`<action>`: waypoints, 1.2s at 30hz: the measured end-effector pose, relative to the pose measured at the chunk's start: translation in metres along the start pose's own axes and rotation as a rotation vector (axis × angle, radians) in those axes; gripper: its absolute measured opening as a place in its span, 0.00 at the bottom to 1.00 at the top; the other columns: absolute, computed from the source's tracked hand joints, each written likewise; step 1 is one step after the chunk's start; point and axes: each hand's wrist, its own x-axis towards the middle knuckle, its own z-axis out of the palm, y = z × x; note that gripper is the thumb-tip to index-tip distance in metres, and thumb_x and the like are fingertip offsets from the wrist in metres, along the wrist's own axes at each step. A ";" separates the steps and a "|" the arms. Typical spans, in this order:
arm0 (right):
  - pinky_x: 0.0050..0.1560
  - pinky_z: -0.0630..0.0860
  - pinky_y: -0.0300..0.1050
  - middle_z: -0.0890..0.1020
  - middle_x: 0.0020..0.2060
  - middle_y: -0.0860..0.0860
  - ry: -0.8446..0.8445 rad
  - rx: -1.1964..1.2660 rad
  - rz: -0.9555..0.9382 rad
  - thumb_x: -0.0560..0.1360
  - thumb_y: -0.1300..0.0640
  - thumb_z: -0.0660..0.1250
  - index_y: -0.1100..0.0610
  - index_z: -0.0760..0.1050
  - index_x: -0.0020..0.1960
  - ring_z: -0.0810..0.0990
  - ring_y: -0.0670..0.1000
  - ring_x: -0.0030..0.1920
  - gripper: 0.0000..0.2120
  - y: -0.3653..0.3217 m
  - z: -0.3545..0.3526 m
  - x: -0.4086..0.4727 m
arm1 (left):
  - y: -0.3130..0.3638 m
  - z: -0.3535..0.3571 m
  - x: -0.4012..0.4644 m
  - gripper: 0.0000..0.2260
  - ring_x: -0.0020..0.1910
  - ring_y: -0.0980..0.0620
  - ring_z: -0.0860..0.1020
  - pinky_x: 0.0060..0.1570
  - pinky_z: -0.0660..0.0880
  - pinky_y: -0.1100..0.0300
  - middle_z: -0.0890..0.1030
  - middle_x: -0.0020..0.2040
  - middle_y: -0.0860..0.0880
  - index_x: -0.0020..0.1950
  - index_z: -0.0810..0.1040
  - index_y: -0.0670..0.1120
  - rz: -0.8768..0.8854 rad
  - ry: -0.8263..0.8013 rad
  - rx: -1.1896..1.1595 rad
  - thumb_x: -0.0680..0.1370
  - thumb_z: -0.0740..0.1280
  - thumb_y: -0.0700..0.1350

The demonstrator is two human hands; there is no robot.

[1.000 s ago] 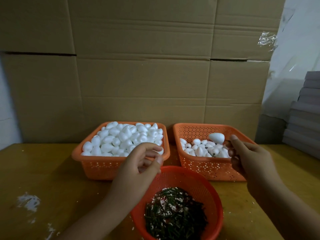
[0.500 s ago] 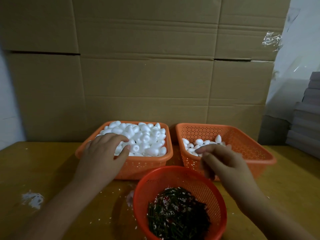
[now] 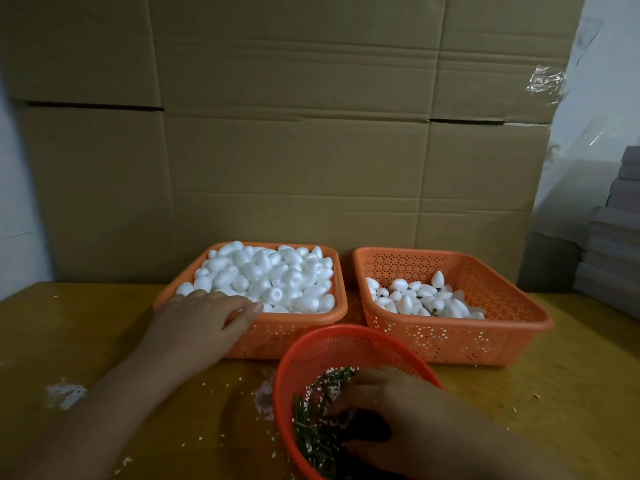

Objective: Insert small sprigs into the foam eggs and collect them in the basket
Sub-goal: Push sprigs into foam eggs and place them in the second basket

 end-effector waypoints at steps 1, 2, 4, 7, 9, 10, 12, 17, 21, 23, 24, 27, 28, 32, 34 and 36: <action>0.62 0.68 0.34 0.71 0.60 0.33 -0.006 0.008 -0.002 0.73 0.39 0.66 0.35 0.66 0.66 0.68 0.34 0.61 0.23 0.000 0.000 0.000 | -0.001 0.000 0.000 0.35 0.53 0.56 0.72 0.54 0.65 0.57 0.81 0.54 0.59 0.57 0.78 0.64 0.008 -0.006 -0.011 0.71 0.34 0.71; 0.61 0.69 0.33 0.71 0.60 0.33 -0.012 0.018 0.002 0.73 0.40 0.66 0.35 0.66 0.66 0.70 0.34 0.61 0.23 0.000 0.000 0.000 | -0.002 -0.001 0.000 0.37 0.52 0.57 0.71 0.52 0.63 0.58 0.81 0.53 0.59 0.57 0.77 0.66 0.014 -0.013 -0.019 0.70 0.33 0.73; 0.59 0.69 0.31 0.70 0.60 0.33 -0.024 0.033 0.013 0.73 0.41 0.67 0.35 0.66 0.66 0.71 0.35 0.60 0.23 0.000 0.000 0.000 | -0.003 -0.001 0.001 0.37 0.50 0.58 0.69 0.49 0.61 0.58 0.80 0.52 0.60 0.57 0.77 0.68 0.016 -0.041 -0.034 0.68 0.33 0.76; 0.59 0.69 0.30 0.69 0.61 0.31 -0.038 0.030 0.029 0.73 0.41 0.67 0.33 0.65 0.66 0.72 0.35 0.60 0.23 0.001 0.001 0.001 | -0.004 0.000 0.001 0.36 0.53 0.57 0.69 0.49 0.61 0.58 0.78 0.53 0.60 0.58 0.76 0.70 0.010 -0.083 -0.032 0.66 0.35 0.76; 0.60 0.70 0.32 0.69 0.61 0.31 -0.041 0.024 0.032 0.73 0.41 0.67 0.33 0.65 0.65 0.72 0.35 0.61 0.23 0.001 0.001 0.001 | -0.005 0.001 0.002 0.36 0.53 0.57 0.67 0.48 0.62 0.58 0.76 0.54 0.59 0.58 0.75 0.70 0.006 -0.089 -0.011 0.66 0.35 0.76; 0.60 0.70 0.33 0.69 0.61 0.31 -0.042 0.023 0.034 0.73 0.41 0.67 0.33 0.65 0.65 0.72 0.36 0.60 0.23 0.000 0.001 0.001 | -0.005 0.002 0.002 0.36 0.53 0.57 0.66 0.48 0.62 0.58 0.75 0.54 0.59 0.58 0.75 0.70 0.005 -0.084 0.000 0.65 0.35 0.77; 0.60 0.69 0.33 0.69 0.61 0.31 -0.044 0.024 0.038 0.73 0.41 0.68 0.32 0.64 0.65 0.73 0.36 0.60 0.23 -0.001 0.000 0.001 | -0.005 0.003 0.003 0.36 0.52 0.57 0.65 0.47 0.62 0.58 0.75 0.54 0.59 0.56 0.75 0.67 0.008 -0.073 0.018 0.65 0.35 0.77; 0.59 0.70 0.31 0.69 0.61 0.31 -0.049 0.034 0.033 0.73 0.41 0.67 0.33 0.65 0.65 0.73 0.36 0.60 0.23 0.001 0.000 0.001 | -0.004 0.004 0.003 0.35 0.45 0.60 0.69 0.41 0.63 0.60 0.76 0.50 0.59 0.50 0.73 0.63 0.018 -0.048 -0.017 0.64 0.35 0.77; 0.56 0.66 0.27 0.69 0.61 0.32 -0.044 0.031 0.038 0.73 0.41 0.67 0.34 0.65 0.65 0.73 0.35 0.60 0.23 0.002 0.001 0.001 | -0.005 0.003 0.002 0.35 0.40 0.66 0.71 0.36 0.63 0.63 0.78 0.42 0.61 0.48 0.71 0.60 0.009 -0.056 -0.062 0.63 0.35 0.77; 0.55 0.66 0.27 0.69 0.61 0.31 -0.048 0.037 0.038 0.73 0.41 0.67 0.34 0.65 0.66 0.73 0.35 0.59 0.23 0.002 0.001 0.001 | -0.004 0.003 0.001 0.35 0.40 0.67 0.71 0.37 0.63 0.63 0.77 0.43 0.62 0.49 0.71 0.61 0.008 -0.050 -0.079 0.62 0.36 0.77; 0.55 0.65 0.27 0.69 0.61 0.31 -0.051 0.038 0.039 0.73 0.41 0.67 0.34 0.65 0.66 0.73 0.35 0.59 0.23 0.002 0.001 0.001 | -0.004 0.003 0.001 0.35 0.42 0.66 0.71 0.39 0.63 0.62 0.77 0.45 0.63 0.50 0.71 0.61 0.009 -0.053 -0.087 0.62 0.36 0.77; 0.57 0.67 0.27 0.69 0.62 0.32 -0.055 0.035 0.039 0.73 0.41 0.67 0.34 0.66 0.65 0.73 0.35 0.60 0.22 0.003 0.001 0.002 | -0.003 0.001 0.002 0.34 0.50 0.61 0.71 0.48 0.63 0.58 0.76 0.54 0.64 0.53 0.71 0.63 0.006 -0.093 -0.104 0.63 0.36 0.77; 0.57 0.67 0.27 0.69 0.62 0.32 -0.056 0.035 0.040 0.73 0.41 0.67 0.34 0.66 0.65 0.73 0.35 0.60 0.22 0.003 0.002 0.003 | -0.003 0.001 0.002 0.35 0.54 0.60 0.70 0.51 0.63 0.57 0.75 0.56 0.64 0.55 0.71 0.64 0.003 -0.111 -0.100 0.63 0.36 0.77; 0.57 0.68 0.29 0.69 0.61 0.31 -0.061 0.043 0.041 0.73 0.40 0.67 0.33 0.66 0.64 0.74 0.35 0.59 0.21 0.005 0.004 0.003 | -0.001 -0.001 0.002 0.37 0.60 0.57 0.67 0.53 0.62 0.56 0.75 0.60 0.62 0.59 0.71 0.67 -0.022 -0.155 -0.065 0.62 0.36 0.77; 0.56 0.67 0.29 0.69 0.61 0.30 -0.056 0.046 0.041 0.72 0.40 0.66 0.32 0.65 0.64 0.73 0.34 0.59 0.22 0.005 0.004 0.002 | 0.000 -0.003 0.002 0.36 0.57 0.59 0.65 0.52 0.62 0.57 0.73 0.57 0.62 0.57 0.72 0.67 -0.044 -0.165 -0.077 0.62 0.37 0.77; 0.56 0.67 0.29 0.68 0.61 0.30 -0.054 0.053 0.040 0.72 0.39 0.66 0.32 0.65 0.64 0.73 0.34 0.59 0.22 0.006 0.004 0.002 | -0.001 -0.004 0.004 0.33 0.54 0.60 0.64 0.51 0.62 0.57 0.71 0.53 0.63 0.54 0.74 0.66 -0.075 -0.171 -0.097 0.63 0.41 0.78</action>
